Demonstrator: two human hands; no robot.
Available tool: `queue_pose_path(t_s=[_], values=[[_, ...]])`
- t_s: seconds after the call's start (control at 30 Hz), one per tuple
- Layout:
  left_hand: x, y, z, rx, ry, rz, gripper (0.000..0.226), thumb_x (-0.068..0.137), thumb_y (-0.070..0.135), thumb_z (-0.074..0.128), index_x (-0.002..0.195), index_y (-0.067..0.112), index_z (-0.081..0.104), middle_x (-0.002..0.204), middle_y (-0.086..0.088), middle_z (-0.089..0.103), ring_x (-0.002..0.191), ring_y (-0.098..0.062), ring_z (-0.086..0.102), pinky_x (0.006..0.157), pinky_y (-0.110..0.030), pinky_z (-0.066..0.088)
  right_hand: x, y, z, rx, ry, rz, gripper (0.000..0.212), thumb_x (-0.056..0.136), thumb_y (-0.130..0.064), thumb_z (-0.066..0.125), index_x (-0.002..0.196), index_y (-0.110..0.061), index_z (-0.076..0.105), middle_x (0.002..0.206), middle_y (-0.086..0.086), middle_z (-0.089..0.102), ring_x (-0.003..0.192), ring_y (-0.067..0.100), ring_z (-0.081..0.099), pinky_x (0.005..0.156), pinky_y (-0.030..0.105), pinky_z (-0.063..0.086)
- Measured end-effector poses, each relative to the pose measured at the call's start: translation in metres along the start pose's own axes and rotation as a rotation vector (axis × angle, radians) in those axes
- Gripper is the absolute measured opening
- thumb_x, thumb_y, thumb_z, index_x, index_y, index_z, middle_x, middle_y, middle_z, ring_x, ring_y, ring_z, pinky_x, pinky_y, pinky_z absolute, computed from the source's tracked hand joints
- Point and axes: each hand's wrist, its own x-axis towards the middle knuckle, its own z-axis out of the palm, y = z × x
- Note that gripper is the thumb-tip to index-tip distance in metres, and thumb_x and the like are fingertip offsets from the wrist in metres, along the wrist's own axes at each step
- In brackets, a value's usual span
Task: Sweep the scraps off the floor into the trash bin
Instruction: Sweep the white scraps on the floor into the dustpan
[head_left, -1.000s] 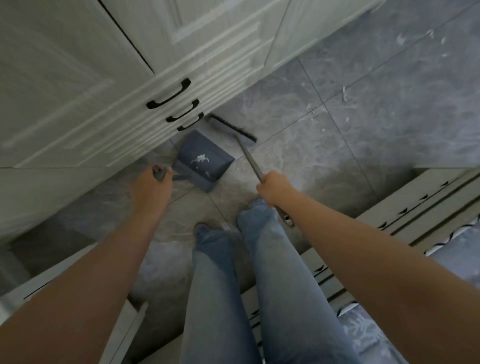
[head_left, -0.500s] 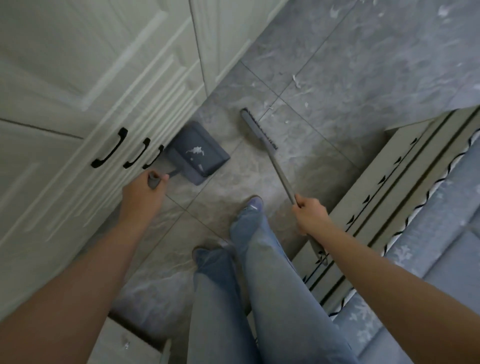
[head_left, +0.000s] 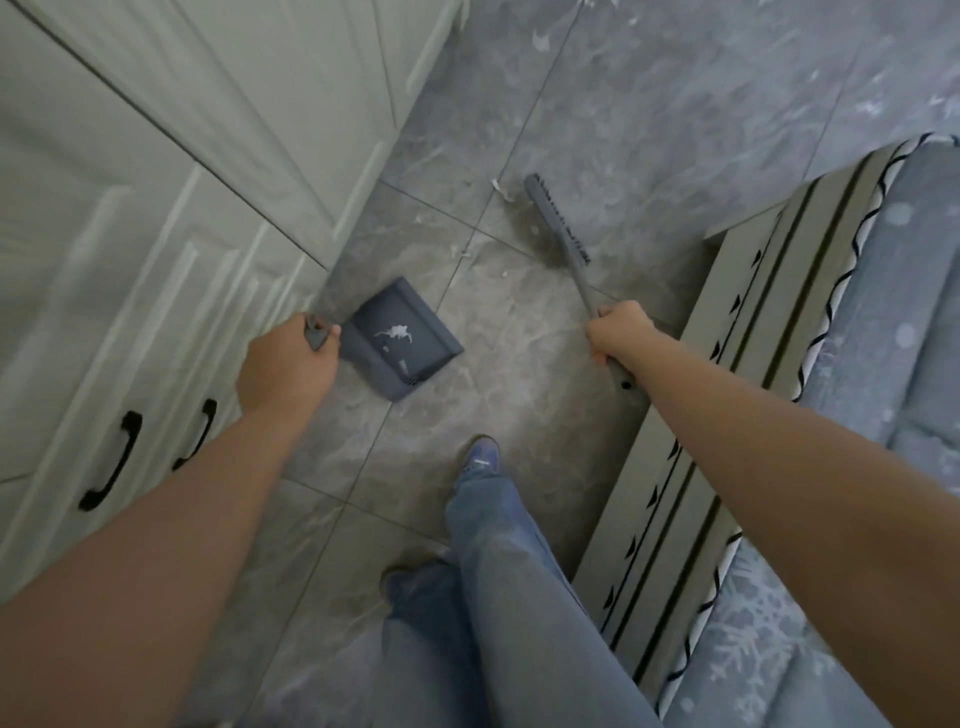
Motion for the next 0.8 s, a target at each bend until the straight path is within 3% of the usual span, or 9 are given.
queue_pose_path(t_s=[0.07,0.17,0.3,0.4,0.5,0.57,0.63,0.73,0.8], values=[[0.008,0.014,0.004,-0.001,0.025,0.004,0.03,0.098,0.034,0.053,0.098,0.006,0.066,0.081,-0.01,0.06,0.076,-0.03,0.056,0.064,-0.034,0.041,0.005,-0.01,-0.002,-0.104,-0.033,0.003,0.025,0.085,-0.005,0.05,0.104,0.004,0.064,0.063,0.011,0.061,0.068,0.029,0.062,0.062,0.035,0.056],[0.011,0.022,0.001,0.026,0.055,-0.017,0.028,0.098,0.031,0.055,0.102,0.005,0.065,0.085,-0.012,0.062,0.085,-0.035,0.061,0.066,-0.034,0.039,-0.01,-0.01,0.016,-0.176,-0.159,-0.013,0.028,0.09,-0.008,0.049,0.11,0.007,0.061,0.063,0.012,0.063,0.065,0.027,0.066,0.066,0.036,0.059],[0.015,0.028,-0.002,0.043,0.059,-0.025,0.028,0.098,0.031,0.055,0.101,0.005,0.065,0.086,-0.017,0.066,0.074,-0.03,0.055,0.063,-0.034,0.039,-0.052,0.023,0.053,-0.124,-0.318,-0.11,0.028,0.087,-0.011,0.047,0.108,-0.006,0.065,0.081,0.013,0.065,0.073,0.028,0.066,0.069,0.038,0.059],[0.016,0.032,-0.002,0.037,0.04,-0.049,0.025,0.097,0.029,0.055,0.095,0.006,0.064,0.078,-0.011,0.06,0.069,-0.028,0.053,0.06,-0.032,0.037,-0.083,0.049,0.069,-0.06,-0.384,-0.138,0.023,0.091,-0.018,0.048,0.104,-0.017,0.067,0.076,0.005,0.063,0.058,0.013,0.059,0.048,0.02,0.049],[0.016,0.031,-0.002,0.041,0.025,-0.058,0.024,0.096,0.029,0.055,0.094,0.007,0.064,0.077,-0.01,0.059,0.069,-0.027,0.051,0.061,-0.033,0.039,-0.111,0.068,0.078,-0.043,-0.395,-0.124,0.018,0.094,-0.024,0.045,0.089,-0.02,0.062,0.071,0.005,0.059,0.059,0.016,0.058,0.053,0.023,0.051],[0.018,0.028,-0.002,0.035,0.01,-0.059,0.026,0.096,0.032,0.055,0.096,0.008,0.065,0.081,-0.011,0.063,0.073,-0.03,0.057,0.063,-0.034,0.043,-0.125,0.072,0.078,-0.003,-0.386,-0.116,0.018,0.097,-0.022,0.041,0.09,-0.023,0.059,0.072,0.007,0.059,0.063,0.021,0.06,0.057,0.028,0.052],[0.019,0.025,-0.003,0.018,-0.011,-0.069,0.029,0.096,0.036,0.054,0.101,0.01,0.066,0.087,-0.015,0.068,0.081,-0.036,0.063,0.066,-0.036,0.049,-0.129,0.068,0.072,0.03,-0.368,-0.12,0.017,0.096,-0.02,0.043,0.091,-0.024,0.059,0.072,0.008,0.059,0.061,0.019,0.059,0.051,0.023,0.051],[0.015,0.02,-0.009,-0.02,-0.058,-0.092,0.03,0.096,0.038,0.054,0.107,0.012,0.065,0.094,-0.016,0.069,0.087,-0.036,0.065,0.07,-0.037,0.051,-0.127,0.05,0.055,0.043,-0.312,-0.136,0.025,0.094,-0.014,0.043,0.106,-0.019,0.065,0.075,0.011,0.062,0.057,0.017,0.059,0.041,0.014,0.045],[0.007,0.013,-0.015,-0.055,-0.088,-0.102,0.028,0.097,0.035,0.055,0.107,0.011,0.064,0.098,-0.014,0.068,0.091,-0.035,0.064,0.071,-0.033,0.045,-0.123,0.031,0.042,0.039,-0.27,-0.158,0.032,0.093,-0.011,0.043,0.117,-0.011,0.064,0.072,0.008,0.06,0.056,0.013,0.055,0.045,0.016,0.044]])
